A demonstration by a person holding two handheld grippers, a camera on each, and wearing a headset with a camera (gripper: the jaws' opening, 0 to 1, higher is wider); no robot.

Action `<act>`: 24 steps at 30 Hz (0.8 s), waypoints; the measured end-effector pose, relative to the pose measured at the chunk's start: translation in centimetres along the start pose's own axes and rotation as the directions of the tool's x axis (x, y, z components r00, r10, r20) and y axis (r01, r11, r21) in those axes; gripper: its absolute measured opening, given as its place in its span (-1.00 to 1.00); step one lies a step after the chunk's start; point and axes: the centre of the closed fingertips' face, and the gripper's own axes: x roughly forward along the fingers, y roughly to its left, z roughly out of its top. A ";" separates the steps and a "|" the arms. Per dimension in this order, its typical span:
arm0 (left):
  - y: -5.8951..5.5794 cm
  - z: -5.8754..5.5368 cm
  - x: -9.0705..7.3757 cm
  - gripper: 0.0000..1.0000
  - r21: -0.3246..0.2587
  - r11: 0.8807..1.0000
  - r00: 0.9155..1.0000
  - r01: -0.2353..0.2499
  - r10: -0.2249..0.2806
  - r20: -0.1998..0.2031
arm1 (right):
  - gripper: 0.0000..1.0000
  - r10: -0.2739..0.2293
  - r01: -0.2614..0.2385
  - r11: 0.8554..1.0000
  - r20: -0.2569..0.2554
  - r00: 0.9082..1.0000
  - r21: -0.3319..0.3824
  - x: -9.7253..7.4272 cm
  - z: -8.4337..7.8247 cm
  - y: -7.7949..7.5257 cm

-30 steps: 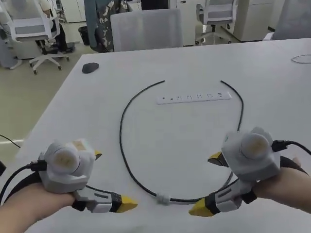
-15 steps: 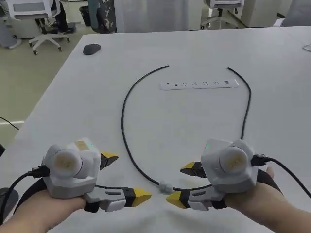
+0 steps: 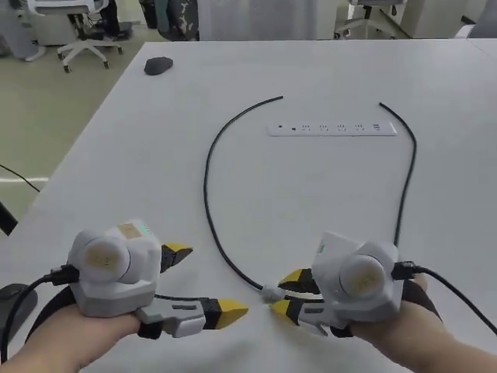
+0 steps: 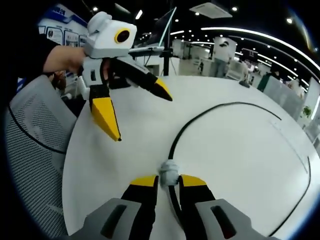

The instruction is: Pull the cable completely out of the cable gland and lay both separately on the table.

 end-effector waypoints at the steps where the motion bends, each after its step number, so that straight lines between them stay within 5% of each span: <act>1: 0.0 0.2 0.0 0.73 0.000 1.000 1.000 -0.006 0.006 0.013 | -0.76 -0.006 0.006 1.000 -0.002 1.000 -0.003 0.0 -0.1 -0.1; 3: 0.1 0.4 0.0 0.87 0.004 1.000 1.000 -0.009 0.009 0.022 | -0.81 -0.009 0.009 1.000 0.010 1.000 0.003 -0.1 0.0 -0.2; 10: -0.8 0.7 -0.2 0.66 -0.022 0.999 0.999 0.034 -0.035 -0.010 | -0.83 0.028 -0.028 1.000 -0.001 1.000 -0.003 -1.1 -0.2 0.0; 12: -1.6 1.5 -0.3 0.66 -0.031 0.998 0.998 0.063 -0.063 0.005 | -0.84 0.065 -0.065 0.998 -0.003 0.998 0.010 -1.8 -0.1 0.4; 14: -2.3 3.1 -0.2 0.88 -0.005 0.997 0.995 0.077 -0.077 0.068 | -0.84 0.118 -0.118 0.992 0.003 0.993 -0.037 -3.0 0.2 1.0; 15: -3.0 3.9 -0.1 0.95 -0.015 0.994 0.989 0.112 -0.110 0.102 | -0.84 0.131 -0.131 0.990 0.003 0.991 -0.060 -3.8 0.3 1.2; 18: -5.3 4.6 0.0 0.70 -0.079 0.970 0.970 0.230 -0.221 0.105 | -0.84 0.188 -0.181 0.973 0.037 0.982 -0.144 -6.0 0.9 2.2; 20: -7.1 5.2 0.4 0.61 -0.088 0.947 0.948 0.309 -0.300 0.109 | -0.84 0.225 -0.215 0.962 0.045 0.973 -0.169 -7.2 0.9 2.9; 23: -9.1 4.9 1.1 0.42 -0.060 0.928 0.929 0.368 -0.364 0.064 | -0.85 0.230 -0.214 0.952 0.048 0.972 -0.218 -8.8 0.9 3.1; 24: -10.2 4.5 1.5 0.36 -0.057 0.914 0.916 0.402 -0.400 0.035 | -0.85 0.224 -0.206 0.951 0.055 0.973 -0.229 -9.2 1.0 3.1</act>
